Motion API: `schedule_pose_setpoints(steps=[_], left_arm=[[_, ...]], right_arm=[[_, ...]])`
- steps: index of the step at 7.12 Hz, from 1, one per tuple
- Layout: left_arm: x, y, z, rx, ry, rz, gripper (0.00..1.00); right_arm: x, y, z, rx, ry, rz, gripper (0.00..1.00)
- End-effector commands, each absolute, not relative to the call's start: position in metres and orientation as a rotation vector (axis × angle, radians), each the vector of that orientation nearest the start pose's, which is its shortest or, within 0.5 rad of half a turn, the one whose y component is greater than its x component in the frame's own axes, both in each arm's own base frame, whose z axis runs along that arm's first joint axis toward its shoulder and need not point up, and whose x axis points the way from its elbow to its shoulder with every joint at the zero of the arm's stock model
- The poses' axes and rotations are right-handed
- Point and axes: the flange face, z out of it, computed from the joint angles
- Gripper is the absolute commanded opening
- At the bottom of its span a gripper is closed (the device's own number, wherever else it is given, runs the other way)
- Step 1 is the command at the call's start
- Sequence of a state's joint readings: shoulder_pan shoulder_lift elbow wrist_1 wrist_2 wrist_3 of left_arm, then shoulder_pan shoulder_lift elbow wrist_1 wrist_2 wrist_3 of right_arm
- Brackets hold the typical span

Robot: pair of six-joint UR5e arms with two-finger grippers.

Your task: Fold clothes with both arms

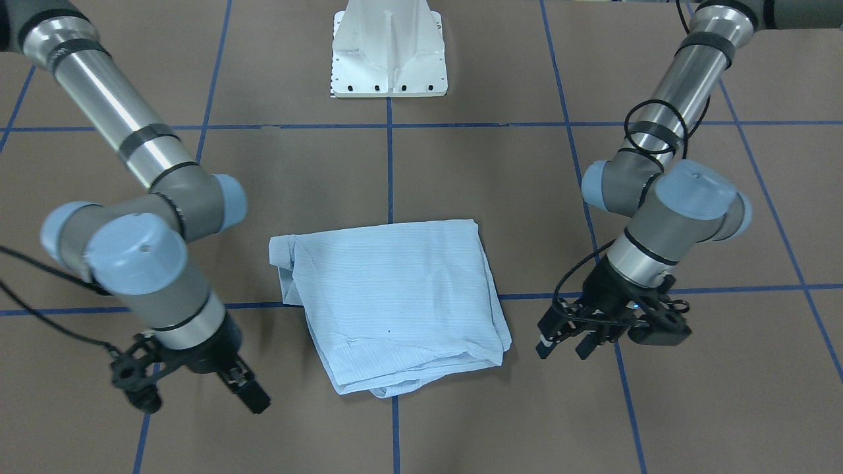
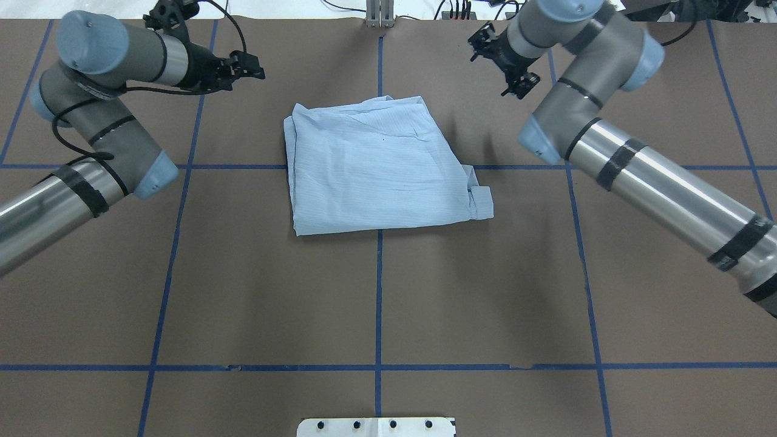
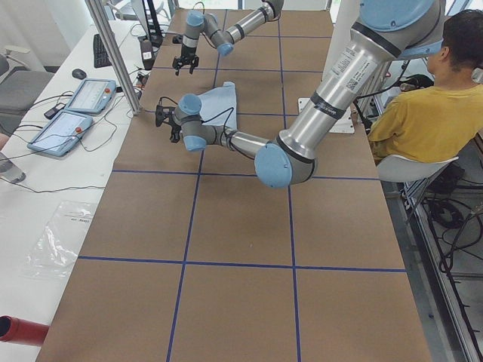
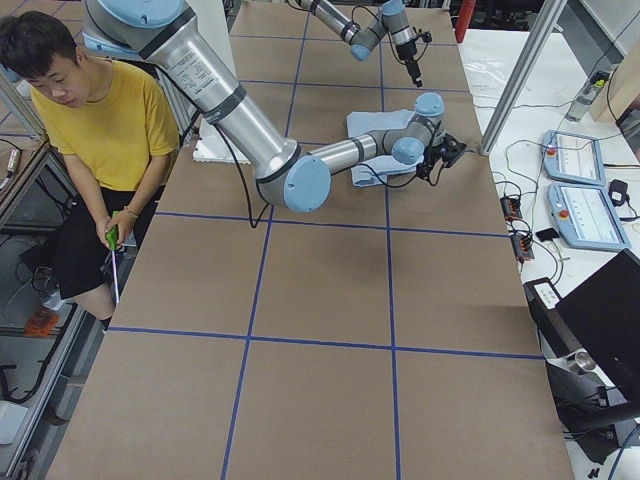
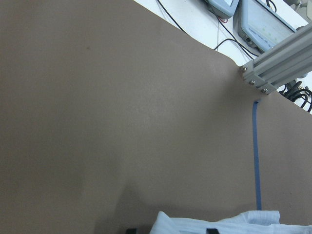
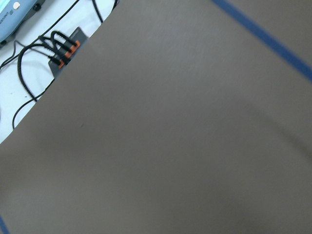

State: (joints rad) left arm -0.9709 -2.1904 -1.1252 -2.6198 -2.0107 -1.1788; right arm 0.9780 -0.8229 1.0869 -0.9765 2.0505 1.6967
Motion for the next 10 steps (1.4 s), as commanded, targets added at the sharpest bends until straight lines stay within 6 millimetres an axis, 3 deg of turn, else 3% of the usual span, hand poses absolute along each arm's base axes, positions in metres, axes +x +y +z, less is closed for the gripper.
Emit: schedule_pose_setpoints(steps=[1,3,4,6,7,8,9,10], left_arm=[[0.213,-0.696,0.445,0.611,1.01,0.001,0.99],[0.122,-0.712,0.481,0.646,0.828,0.093,0.99],[0.08,-0.711,0.502,0.634,0.782,0.175,0.99],[0.02,-0.711,0.529,0.556,0.715,0.251,0.99],[-0.014,-0.709,0.525,0.531,0.712,0.244,0.99],[-0.037,-0.704,0.517,0.454,0.734,0.2,0.99],[-0.038,-0.699,0.489,0.433,0.732,0.206,0.99],[-0.042,-0.679,0.498,0.408,0.713,0.267,0.99]], right_arm=[[-0.222,-0.705,0.453,-0.006,-0.955,0.579,1.0],[-0.097,-0.681,0.523,0.096,-0.888,0.331,1.0],[-0.051,-0.68,0.537,0.136,-0.841,0.181,1.0],[0.027,-0.671,0.559,0.111,-0.754,-0.001,1.0],[0.04,-0.663,0.552,0.074,-0.743,-0.031,1.0],[0.04,-0.651,0.533,0.034,-0.743,-0.02,1.0],[0.039,-0.627,0.523,0.021,-0.739,-0.019,1.0],[0.038,-0.615,0.524,0.028,-0.743,-0.027,1.0]])
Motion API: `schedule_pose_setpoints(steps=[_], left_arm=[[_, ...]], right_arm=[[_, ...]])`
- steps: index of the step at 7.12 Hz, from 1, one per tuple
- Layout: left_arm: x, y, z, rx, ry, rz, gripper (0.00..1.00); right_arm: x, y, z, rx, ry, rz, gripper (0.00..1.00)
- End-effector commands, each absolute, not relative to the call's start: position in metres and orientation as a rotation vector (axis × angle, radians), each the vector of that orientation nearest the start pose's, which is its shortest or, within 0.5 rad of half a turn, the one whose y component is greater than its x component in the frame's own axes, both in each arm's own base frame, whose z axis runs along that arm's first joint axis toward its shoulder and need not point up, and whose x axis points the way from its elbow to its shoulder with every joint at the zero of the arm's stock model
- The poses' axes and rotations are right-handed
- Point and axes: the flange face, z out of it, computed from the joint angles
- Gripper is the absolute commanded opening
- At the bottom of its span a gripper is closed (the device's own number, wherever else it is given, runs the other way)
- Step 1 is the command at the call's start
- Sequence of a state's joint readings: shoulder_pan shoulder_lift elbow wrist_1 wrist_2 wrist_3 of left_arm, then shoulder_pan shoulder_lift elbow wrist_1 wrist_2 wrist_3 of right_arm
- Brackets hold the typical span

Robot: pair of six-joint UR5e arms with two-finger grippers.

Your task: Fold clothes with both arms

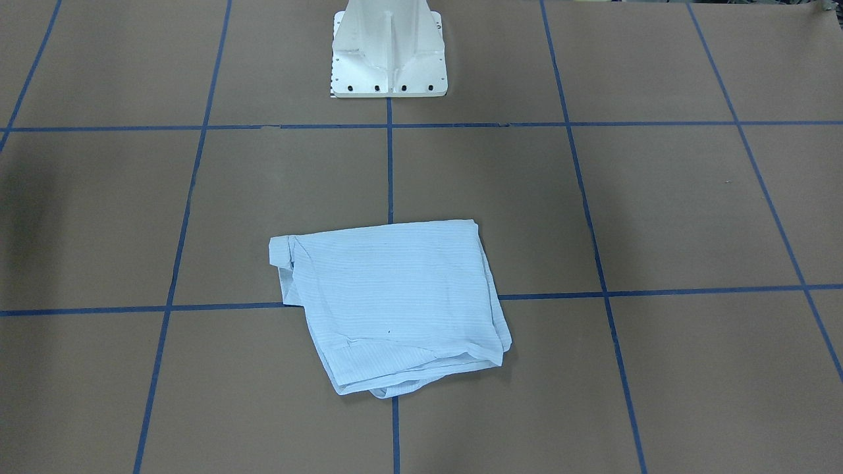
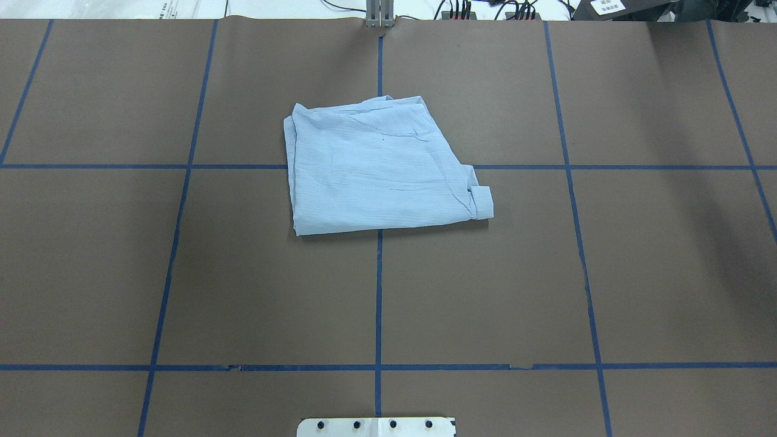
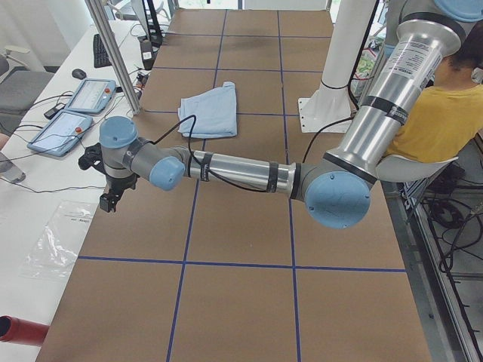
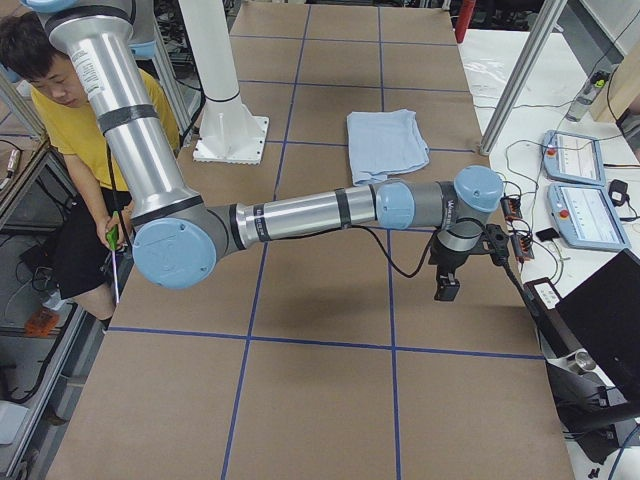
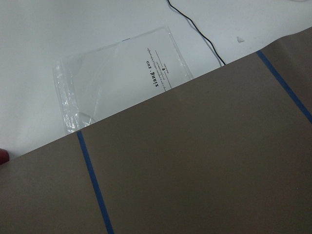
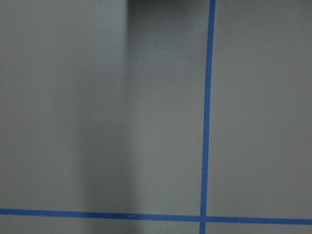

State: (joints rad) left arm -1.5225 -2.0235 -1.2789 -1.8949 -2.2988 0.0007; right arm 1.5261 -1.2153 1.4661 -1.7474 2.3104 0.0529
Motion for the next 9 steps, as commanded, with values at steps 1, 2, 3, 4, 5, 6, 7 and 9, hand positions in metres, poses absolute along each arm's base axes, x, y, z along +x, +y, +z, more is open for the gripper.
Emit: schedule_pose_setpoints(steps=[1,2,3,4,5,6,7,9], left_arm=[[-0.043,-0.656,0.514,0.425,0.697,0.347,0.99],[-0.044,-0.647,0.506,0.445,0.686,0.352,0.99],[-0.041,-0.635,0.53,0.413,0.702,0.336,0.99],[-0.042,-0.634,0.518,0.442,0.703,0.347,0.99],[-0.043,-0.625,0.515,0.45,0.702,0.346,0.99],[-0.043,-0.624,0.51,0.46,0.703,0.35,0.99],[-0.043,-0.623,0.507,0.463,0.702,0.351,0.99],[-0.043,-0.62,0.485,0.507,0.693,0.368,0.99]], right_arm=[[0.031,-0.614,0.525,0.02,-0.753,-0.035,1.0],[0.028,-0.614,0.529,0.009,-0.762,-0.033,1.0],[0.018,-0.616,0.52,0.021,-0.759,-0.056,1.0],[0.018,-0.613,0.53,0.008,-0.752,-0.053,1.0],[0.019,-0.614,0.531,0.021,-0.745,-0.056,1.0],[0.02,-0.608,0.542,0.004,-0.742,-0.049,1.0],[0.018,-0.602,0.553,-0.018,-0.743,-0.036,1.0],[0.026,-0.604,0.552,-0.018,-0.761,-0.012,1.0]])
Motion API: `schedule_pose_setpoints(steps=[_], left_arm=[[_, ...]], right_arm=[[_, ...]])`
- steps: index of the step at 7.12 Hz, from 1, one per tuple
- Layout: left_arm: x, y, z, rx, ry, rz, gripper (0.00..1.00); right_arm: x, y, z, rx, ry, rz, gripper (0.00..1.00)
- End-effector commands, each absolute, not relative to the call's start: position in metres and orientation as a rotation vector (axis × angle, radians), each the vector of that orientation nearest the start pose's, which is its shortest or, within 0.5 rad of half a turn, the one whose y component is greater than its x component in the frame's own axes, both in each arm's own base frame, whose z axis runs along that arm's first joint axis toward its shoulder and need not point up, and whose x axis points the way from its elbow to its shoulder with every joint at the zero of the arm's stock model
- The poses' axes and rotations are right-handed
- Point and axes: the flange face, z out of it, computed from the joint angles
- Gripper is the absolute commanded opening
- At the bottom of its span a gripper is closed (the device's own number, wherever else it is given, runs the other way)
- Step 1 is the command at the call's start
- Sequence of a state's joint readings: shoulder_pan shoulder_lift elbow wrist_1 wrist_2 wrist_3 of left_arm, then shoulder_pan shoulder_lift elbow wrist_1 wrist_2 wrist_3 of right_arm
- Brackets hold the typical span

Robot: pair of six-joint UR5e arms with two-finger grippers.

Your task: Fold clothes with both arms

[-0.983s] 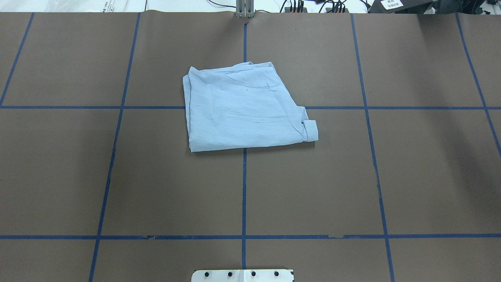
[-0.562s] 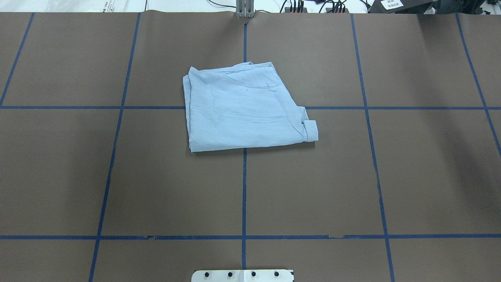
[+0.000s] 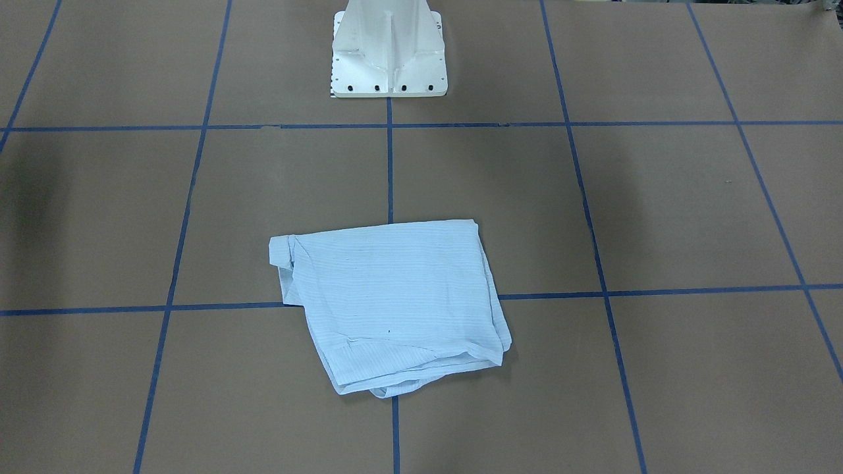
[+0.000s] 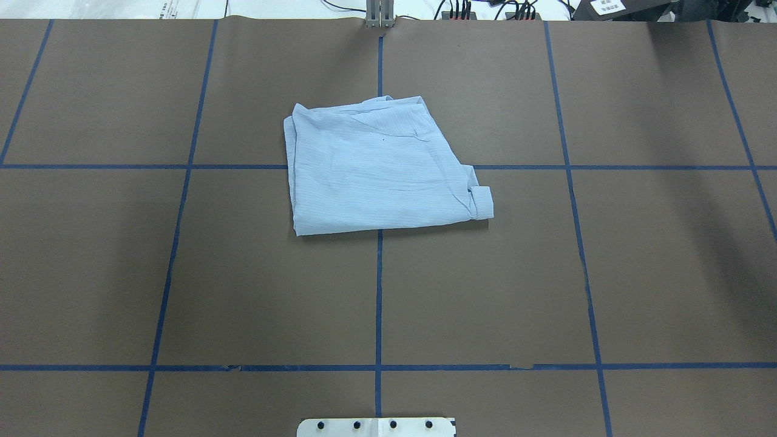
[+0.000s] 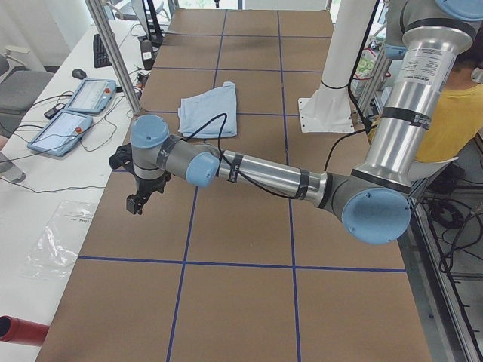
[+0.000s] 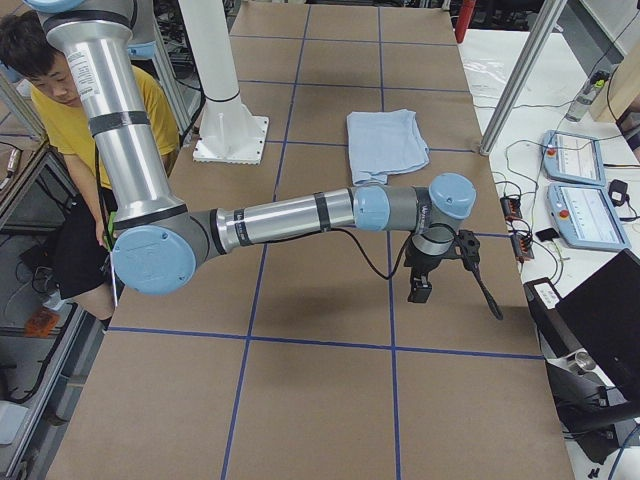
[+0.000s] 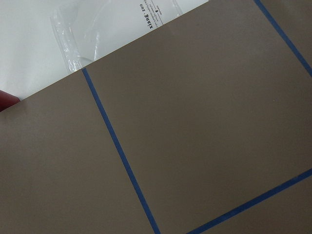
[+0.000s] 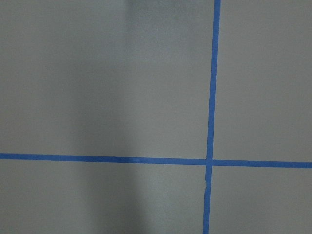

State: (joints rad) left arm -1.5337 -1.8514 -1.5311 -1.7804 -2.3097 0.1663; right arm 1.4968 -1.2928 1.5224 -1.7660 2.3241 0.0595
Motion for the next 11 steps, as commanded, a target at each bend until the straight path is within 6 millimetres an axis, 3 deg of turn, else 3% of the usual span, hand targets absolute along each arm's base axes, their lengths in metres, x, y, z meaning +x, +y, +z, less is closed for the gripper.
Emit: schedule_pose_setpoints(steps=[1,2,3,7,11], left_arm=[[-0.044,-0.615,0.491,0.492,0.704,0.364,0.99],[-0.044,-0.584,0.519,0.459,0.718,0.355,0.99],[-0.041,-0.572,0.52,0.456,0.766,0.362,0.99],[-0.04,-0.572,0.512,0.472,0.768,0.369,0.99],[-0.039,-0.574,0.508,0.479,0.769,0.374,0.99]], right_arm=[[0.025,-0.601,0.555,-0.023,-0.764,-0.017,1.0],[0.024,-0.597,0.548,-0.017,-0.795,-0.015,1.0],[0.022,-0.588,0.553,-0.027,-0.837,-0.014,1.0],[0.022,-0.562,0.578,0.014,-0.844,-0.032,1.0],[0.022,-0.566,0.561,0.056,-0.85,-0.051,1.0]])
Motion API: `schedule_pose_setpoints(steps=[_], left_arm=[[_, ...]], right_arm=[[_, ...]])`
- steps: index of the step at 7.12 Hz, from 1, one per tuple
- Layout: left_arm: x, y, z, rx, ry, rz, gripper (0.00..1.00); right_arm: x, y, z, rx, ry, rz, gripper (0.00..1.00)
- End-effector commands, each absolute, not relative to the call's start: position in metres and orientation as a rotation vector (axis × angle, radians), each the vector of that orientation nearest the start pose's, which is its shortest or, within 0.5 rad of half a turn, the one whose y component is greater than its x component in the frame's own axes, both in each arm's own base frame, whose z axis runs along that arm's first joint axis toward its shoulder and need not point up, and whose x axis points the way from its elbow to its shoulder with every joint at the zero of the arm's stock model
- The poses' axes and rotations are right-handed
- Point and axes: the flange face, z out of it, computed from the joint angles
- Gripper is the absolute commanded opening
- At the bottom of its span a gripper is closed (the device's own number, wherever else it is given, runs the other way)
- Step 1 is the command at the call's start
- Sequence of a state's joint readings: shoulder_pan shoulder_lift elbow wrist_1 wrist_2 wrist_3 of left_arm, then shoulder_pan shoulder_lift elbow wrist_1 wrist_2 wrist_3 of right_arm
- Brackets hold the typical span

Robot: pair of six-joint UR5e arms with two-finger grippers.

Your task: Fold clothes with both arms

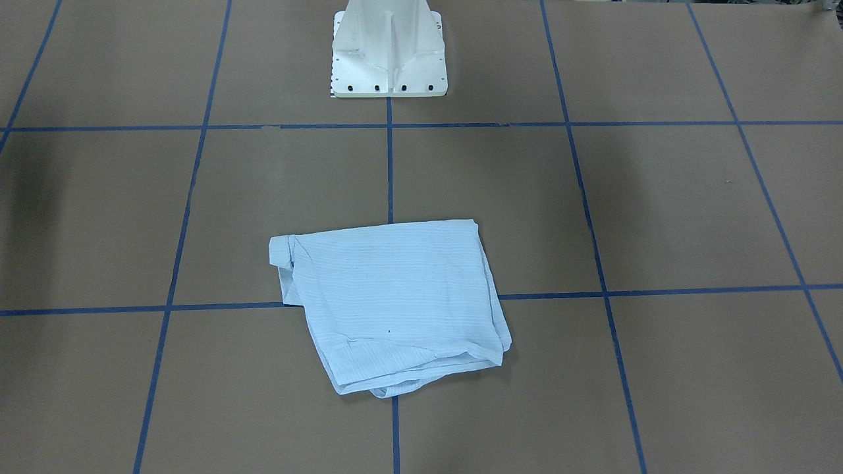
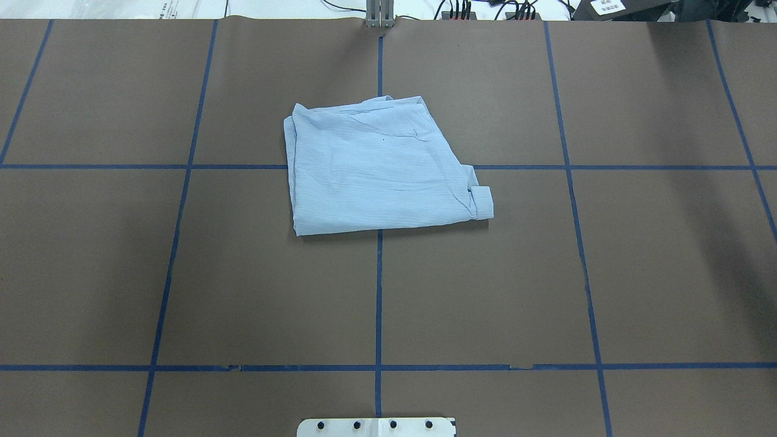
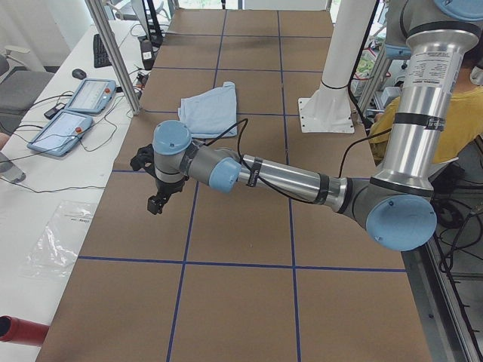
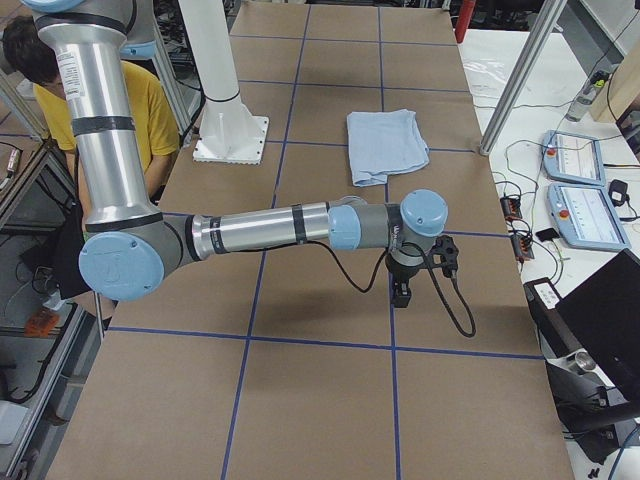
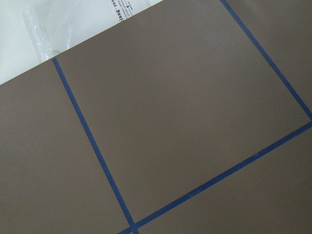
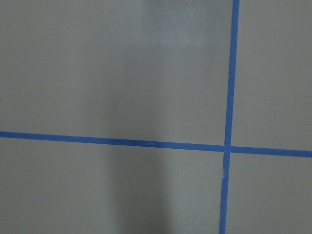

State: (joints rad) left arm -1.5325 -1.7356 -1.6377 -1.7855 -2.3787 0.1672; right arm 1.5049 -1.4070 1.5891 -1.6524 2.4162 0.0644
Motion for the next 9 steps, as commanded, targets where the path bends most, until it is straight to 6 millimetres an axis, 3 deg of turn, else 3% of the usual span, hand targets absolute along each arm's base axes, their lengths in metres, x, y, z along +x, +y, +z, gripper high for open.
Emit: schedule_pose_setpoints(steps=[1,9], left_arm=[[-0.0392,-0.5738,0.505,0.484,0.77,0.376,0.99],[-0.0346,-0.5688,0.5053,0.476,0.842,0.387,0.99]], right_arm=[[0.0215,-0.5666,0.5602,0.059,-0.85,-0.053,1.0],[0.0205,-0.5685,0.5576,0.062,-0.85,-0.056,1.0]])
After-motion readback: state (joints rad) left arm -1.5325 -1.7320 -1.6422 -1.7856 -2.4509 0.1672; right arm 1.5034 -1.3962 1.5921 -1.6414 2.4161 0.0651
